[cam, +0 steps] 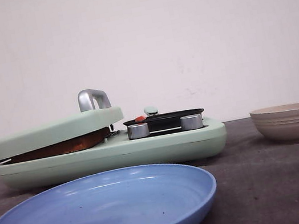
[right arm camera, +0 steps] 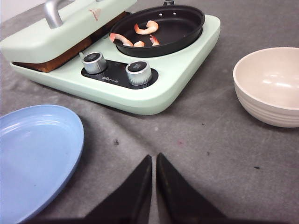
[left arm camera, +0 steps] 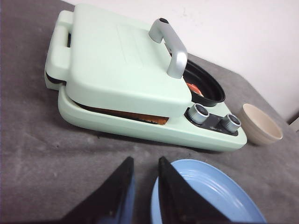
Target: Make breakfast with bread and shrimp
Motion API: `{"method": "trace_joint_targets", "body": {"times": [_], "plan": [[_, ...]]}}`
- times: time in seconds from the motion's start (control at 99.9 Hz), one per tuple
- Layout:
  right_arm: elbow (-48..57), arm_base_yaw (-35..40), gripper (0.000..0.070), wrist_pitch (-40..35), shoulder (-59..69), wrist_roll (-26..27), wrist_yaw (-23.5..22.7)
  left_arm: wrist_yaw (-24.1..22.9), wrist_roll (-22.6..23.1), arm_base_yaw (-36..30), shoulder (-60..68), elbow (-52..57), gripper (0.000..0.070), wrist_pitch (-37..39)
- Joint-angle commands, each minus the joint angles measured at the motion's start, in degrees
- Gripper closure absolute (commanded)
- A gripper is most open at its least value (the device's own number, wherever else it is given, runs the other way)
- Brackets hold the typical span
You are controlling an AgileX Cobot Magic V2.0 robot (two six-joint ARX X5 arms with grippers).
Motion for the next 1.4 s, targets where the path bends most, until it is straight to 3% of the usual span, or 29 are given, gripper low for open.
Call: {"method": "trace_joint_targets", "body": {"times": [0.0,0.51,0.61,0.67,0.73,0.811,0.881,0.941,1.041,1.191,1.221,1.311,1.391], "plan": [[-0.02,0.35,0.0694,0.72,0.11,0.79,0.04,0.09,-2.01,-0.13,-0.02,0.39,0.0697,0.66],[-0.02,0.35,0.0694,0.7,0.11,0.79,0.04,0.15,-1.73,-0.13,-0.02,0.37,0.0697,0.72],[-0.02,0.35,0.0694,0.72,0.11,0.79,0.04,-5.16,-0.7,-0.02,-0.17,0.17,0.0698,-3.85],[-0.02,0.35,0.0694,0.7,0.11,0.79,0.04,-7.8,0.52,0.39,-0.17,0.11,0.0698,-2.89],[-0.02,0.35,0.0694,0.72,0.11,0.79,0.04,-13.03,6.36,1.51,-0.17,0.09,0.0698,1.22],[-0.02,0.35,0.0694,0.7,0.11,0.79,0.04,-19.61,19.89,3.19,-0.17,-0.39,0.0698,9.81],[-0.02,0.35,0.0694,0.72,0.11,0.79,0.04,-21.0,31.52,4.98,-0.17,-1.33,0.0698,15.72],[-0.02,0.35,0.0694,0.7,0.11,0.79,0.04,-20.96,36.15,6.84,-0.17,-2.45,0.0698,18.1],[-0.02,0.35,0.0694,0.68,0.11,0.79,0.04,-17.64,34.8,9.33,-0.17,-5.11,0.0698,18.86],[-0.02,0.35,0.0694,0.7,0.11,0.79,0.04,-12.17,28.2,10.36,-0.2,-11.1,0.0698,20.33],[-0.02,0.35,0.0694,0.7,0.11,0.79,0.04,-11.3,27.54,10.36,-0.2,-10.88,0.0698,17.68],[-0.02,0.35,0.0694,0.74,0.11,0.79,0.07,-11.21,27.65,10.38,-0.2,-10.95,0.0698,12.2],[-0.02,0.35,0.0694,0.66,0.11,0.76,0.07,-12.63,28.02,10.43,-0.2,-10.95,0.0698,12.17]]}}
